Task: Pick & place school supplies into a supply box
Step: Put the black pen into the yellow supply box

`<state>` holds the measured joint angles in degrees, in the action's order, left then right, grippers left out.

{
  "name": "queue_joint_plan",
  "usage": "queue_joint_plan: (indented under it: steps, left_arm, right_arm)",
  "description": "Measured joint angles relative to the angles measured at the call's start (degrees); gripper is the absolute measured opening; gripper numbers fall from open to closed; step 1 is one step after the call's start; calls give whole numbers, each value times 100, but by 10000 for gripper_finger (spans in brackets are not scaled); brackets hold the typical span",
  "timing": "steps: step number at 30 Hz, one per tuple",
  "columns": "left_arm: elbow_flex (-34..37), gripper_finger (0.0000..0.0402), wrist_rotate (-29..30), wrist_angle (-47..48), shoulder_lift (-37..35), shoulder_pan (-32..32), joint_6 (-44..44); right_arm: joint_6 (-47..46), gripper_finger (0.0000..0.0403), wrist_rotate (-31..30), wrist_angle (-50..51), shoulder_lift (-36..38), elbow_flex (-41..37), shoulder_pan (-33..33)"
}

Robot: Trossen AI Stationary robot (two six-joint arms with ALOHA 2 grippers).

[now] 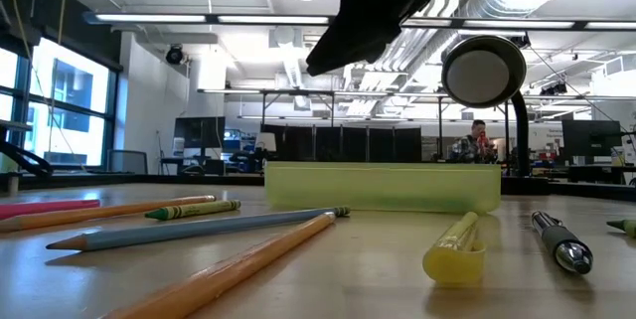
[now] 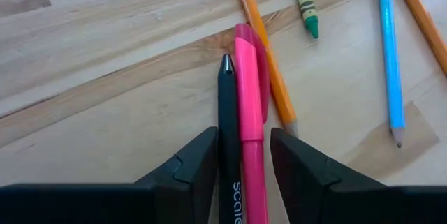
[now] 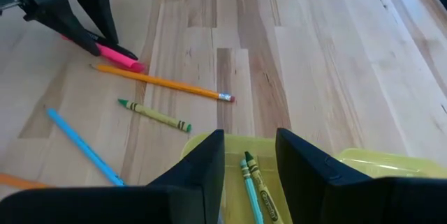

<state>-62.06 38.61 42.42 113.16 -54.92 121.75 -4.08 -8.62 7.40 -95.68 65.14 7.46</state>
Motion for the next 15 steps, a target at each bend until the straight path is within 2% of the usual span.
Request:
queue_joint_plan:
  steps: [10,15]
  left_arm:
    - [2,172,-193,21,4,10,-297]
    - [-3,172,-65,50,-87,15,139]
  right_arm:
    - [0,108,0,0,0,0,0]
    - [0,108,0,0,0,0,0]
